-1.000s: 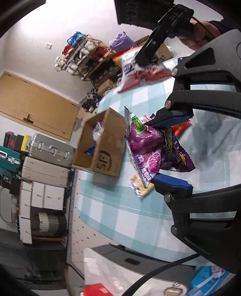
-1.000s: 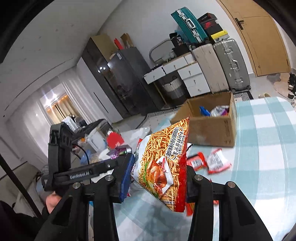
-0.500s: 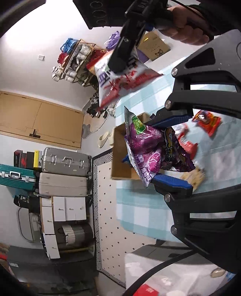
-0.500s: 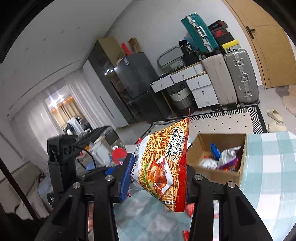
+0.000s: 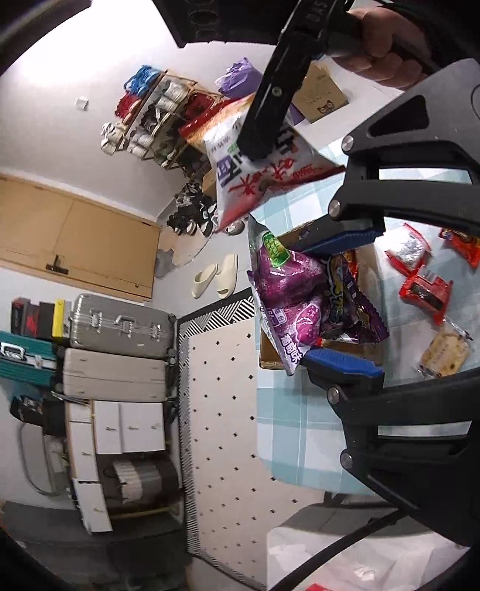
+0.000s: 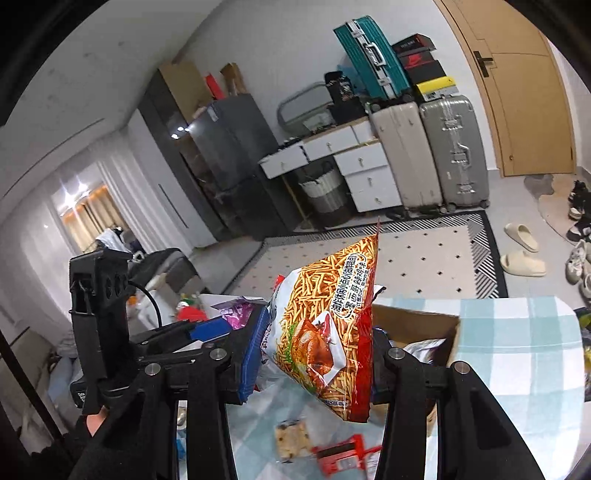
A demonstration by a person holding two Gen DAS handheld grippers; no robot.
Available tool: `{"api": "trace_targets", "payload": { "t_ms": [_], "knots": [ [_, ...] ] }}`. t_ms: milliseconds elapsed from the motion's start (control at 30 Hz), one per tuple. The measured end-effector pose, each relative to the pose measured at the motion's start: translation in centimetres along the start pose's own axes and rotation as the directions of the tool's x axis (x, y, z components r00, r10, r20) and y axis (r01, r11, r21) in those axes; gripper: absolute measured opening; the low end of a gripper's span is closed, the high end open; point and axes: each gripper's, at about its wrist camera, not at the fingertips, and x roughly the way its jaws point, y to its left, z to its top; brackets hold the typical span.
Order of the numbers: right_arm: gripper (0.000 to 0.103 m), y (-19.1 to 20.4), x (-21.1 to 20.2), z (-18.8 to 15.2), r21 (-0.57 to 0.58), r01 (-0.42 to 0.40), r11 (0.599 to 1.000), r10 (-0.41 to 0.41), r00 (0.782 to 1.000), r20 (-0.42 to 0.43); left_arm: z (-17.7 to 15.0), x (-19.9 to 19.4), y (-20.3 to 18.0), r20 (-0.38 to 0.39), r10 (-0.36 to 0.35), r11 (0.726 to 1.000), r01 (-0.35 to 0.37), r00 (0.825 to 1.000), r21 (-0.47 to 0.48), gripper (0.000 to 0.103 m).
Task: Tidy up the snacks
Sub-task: 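Lower both bags into the box and open both grippers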
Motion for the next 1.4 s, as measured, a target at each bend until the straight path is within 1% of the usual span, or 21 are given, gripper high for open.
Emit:
{"api": "trace_targets", "payload": {
  "t_ms": [33, 67, 133, 200, 400, 567, 633, 700, 800, 867, 933, 967, 1033, 1067, 1133, 1167, 1200, 1267, 1300, 1333, 1400],
  "knots": [
    [0.044, -0.4, 0.5, 0.4, 0.006, 0.006, 1.0, -0.006, 1.0, -0.01, 0.2, 1.0, 0.2, -0.011, -0.001, 1.0, 0.001, 1.0, -0.002, 0.044],
    [0.044, -0.8, 1.0, 0.6, 0.007, 0.013, 1.0, -0.013, 1.0, -0.019, 0.4, 2.0, 0.1, -0.022, 0.012, 1.0, -0.012, 1.0, 0.009, 0.044],
    [0.044, -1.6, 2.1, 1.0, -0.003, 0.053, 0.999, -0.053, 0.998, -0.038, 0.6, 4.2, 0.0, -0.033, 0.049, 0.998, -0.047, 0.998, 0.041, 0.044],
    [0.044, -2.5, 3.6, 1.2, -0.012, 0.086, 0.996, -0.086, 0.994, -0.063, 0.8, 6.1, 0.1, -0.053, 0.051, 0.998, -0.049, 0.997, 0.038, 0.044],
    [0.044, -5.7, 7.9, 0.2, -0.011, 0.145, 0.989, -0.145, 0.979, -0.145, 1.0, 11.8, 1.1, -0.111, 0.073, 0.997, -0.071, 0.991, 0.017, 0.044],
    [0.044, -7.9, 10.3, -1.0, 0.002, 0.165, 0.986, -0.162, 0.968, -0.194, 0.3, 15.6, 1.7, -0.162, 0.077, 0.997, -0.078, 0.984, -0.001, 0.044],
    [0.044, -8.6, 11.1, -1.5, 0.01, 0.166, 0.986, -0.16, 0.964, -0.211, -0.1, 16.3, 2.2, -0.179, 0.064, 0.997, -0.071, 0.982, -0.031, 0.044],
    [0.044, -9.1, 11.8, -1.9, 0.014, 0.159, 0.987, -0.151, 0.962, -0.226, -0.3, 17.3, 3.1, -0.197, 0.026, 0.996, -0.042, 0.98, -0.079, 0.044],
    [0.044, -9.3, 12.7, -2.8, -0.003, 0.159, 0.987, -0.155, 0.959, -0.237, -0.6, 18.6, 4.0, -0.217, 0.038, 0.994, -0.058, 0.975, -0.09, 0.044],
    [0.044, -9.6, 13.5, -3.1, -0.014, 0.162, 0.987, -0.16, 0.955, -0.249, -0.9, 19.5, 4.5, -0.243, 0.025, 0.992, -0.053, 0.97, -0.113, 0.044],
    [0.044, -9.8, 14.0, -3.5, -0.018, 0.164, 0.986, -0.163, 0.953, -0.256, -1.1, 20.1, 4.8, -0.255, 0.027, 0.992, -0.059, 0.967, -0.116, 0.044],
    [0.044, -9.6, 14.1, -3.7, -0.021, 0.165, 0.986, -0.165, 0.952, -0.257, -1.2, 20.4, 4.8, -0.259, 0.035, 0.991, -0.066, 0.965, -0.112, 0.044],
    [0.044, -9.6, 14.4, -3.9, -0.028, 0.165, 0.986, -0.167, 0.951, -0.261, -1.3, 20.8, 5.0, -0.263, 0.077, 0.988, -0.109, 0.962, -0.106, 0.044],
    [0.044, -9.5, 14.5, -3.9, -0.03, 0.155, 0.987, -0.157, 0.951, -0.265, -1.3, 20.8, 5.1, -0.263, 0.076, 0.988, -0.108, 0.962, -0.111, 0.044],
    [0.044, -9.5, 14.3, -3.8, -0.035, 0.132, 0.991, -0.137, 0.957, -0.257, -1.4, 21.0, 5.4, -0.27, 0.048, 0.987, -0.087, 0.962, -0.134, 0.044],
    [0.044, -9.4, 14.2, -3.7, -0.041, 0.133, 0.99, -0.139, 0.958, -0.251, -1.3, 21.0, 5.3, -0.27, 0.042, 0.987, -0.082, 0.962, -0.14, 0.048],
    [0.047, -9.4, 14.0, -3.6, -0.046, 0.137, 0.99, -0.144, 0.958, -0.247, -1.2, 20.8, 5.2, -0.266, 0.046, 0.987, -0.086, 0.963, -0.138, 0.051],
    [0.05, -9.3, 13.6, -3.3, -0.061, 0.157, 0.986, -0.167, 0.958, -0.232, -1.1, 20.4, 5.0, -0.25, 0.057, 0.987, -0.092, 0.966, -0.128, 0.067],
    [0.05, -9.2, 13.4, -3.3, -0.066, 0.164, 0.984, -0.175, 0.959, -0.224, -1.0, 20.0, 4.8, -0.237, 0.072, 0.987, -0.103, 0.969, -0.12, 0.07],
    [0.05, -9.3, 13.1, -3.2, -0.068, 0.166, 0.984, -0.177, 0.959, -0.22, -0.9, 19.7, 4.7, -0.23, 0.08, 0.988, -0.108, 0.97, -0.113, 0.077],
    [0.05, -9.3, 12.3, -3.2, -0.061, 0.17, 0.983, -0.179, 0.962, -0.205, -1.0, 18.8, 4.4, -0.217, 0.092, 0.989, -0.114, 0.972, -0.095, 0.078]
  ]
}}
